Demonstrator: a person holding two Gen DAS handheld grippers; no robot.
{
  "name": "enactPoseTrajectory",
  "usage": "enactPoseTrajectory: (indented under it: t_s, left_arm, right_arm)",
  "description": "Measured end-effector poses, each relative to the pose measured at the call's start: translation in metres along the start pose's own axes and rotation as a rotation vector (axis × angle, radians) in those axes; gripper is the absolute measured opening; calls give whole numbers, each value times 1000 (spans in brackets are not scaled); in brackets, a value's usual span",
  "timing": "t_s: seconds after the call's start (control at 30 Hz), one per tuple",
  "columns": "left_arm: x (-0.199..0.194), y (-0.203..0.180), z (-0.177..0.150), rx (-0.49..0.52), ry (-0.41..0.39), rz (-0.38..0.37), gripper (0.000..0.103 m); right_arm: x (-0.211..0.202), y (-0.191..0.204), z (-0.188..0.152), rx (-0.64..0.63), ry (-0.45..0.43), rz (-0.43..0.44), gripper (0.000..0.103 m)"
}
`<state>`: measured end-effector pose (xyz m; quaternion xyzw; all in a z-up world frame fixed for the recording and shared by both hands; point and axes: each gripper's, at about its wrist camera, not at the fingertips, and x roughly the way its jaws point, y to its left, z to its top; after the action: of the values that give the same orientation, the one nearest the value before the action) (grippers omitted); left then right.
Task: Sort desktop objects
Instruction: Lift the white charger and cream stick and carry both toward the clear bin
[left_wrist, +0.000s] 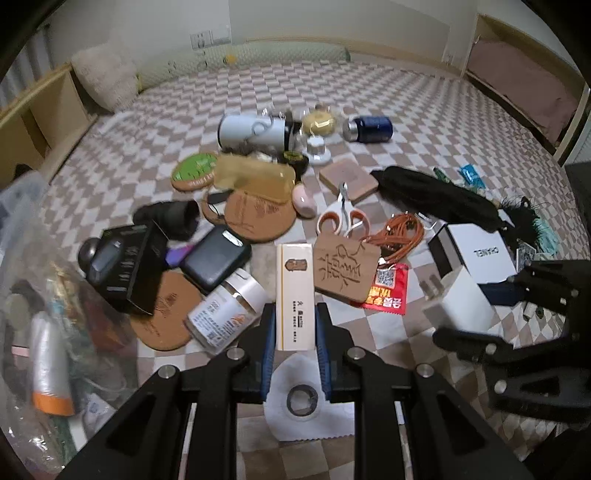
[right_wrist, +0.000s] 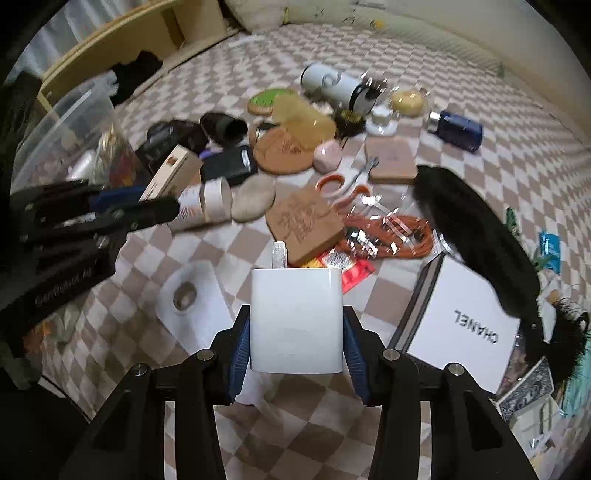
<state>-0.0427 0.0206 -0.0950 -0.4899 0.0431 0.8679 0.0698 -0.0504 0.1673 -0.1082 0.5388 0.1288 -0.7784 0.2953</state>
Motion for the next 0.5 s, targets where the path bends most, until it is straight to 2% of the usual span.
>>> enactPoseTrajectory:
  t_s: [0.4,0.5]
  left_arm:
    - [-77,7,1,-4,-200,30,20]
    - [-104,13,2,-16,-274,44,20]
  right_arm:
    - [-59,8,21,43,-159,-17,47]
    - [-80,17,27,43,-220,-6,47]
